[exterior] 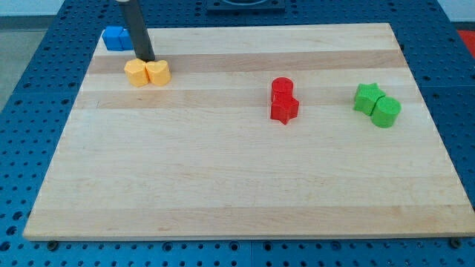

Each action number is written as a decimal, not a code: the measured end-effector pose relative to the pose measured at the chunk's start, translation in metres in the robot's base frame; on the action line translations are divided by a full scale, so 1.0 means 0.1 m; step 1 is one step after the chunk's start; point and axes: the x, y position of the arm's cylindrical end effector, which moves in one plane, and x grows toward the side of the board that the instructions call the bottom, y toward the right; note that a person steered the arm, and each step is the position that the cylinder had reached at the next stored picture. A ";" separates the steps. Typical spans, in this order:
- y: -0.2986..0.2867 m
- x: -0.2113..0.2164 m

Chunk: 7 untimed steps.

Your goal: Push yellow hexagon towards the bottom of the board

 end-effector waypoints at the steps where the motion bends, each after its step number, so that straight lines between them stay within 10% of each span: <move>1: -0.02 0.21; 7: -0.04 0.94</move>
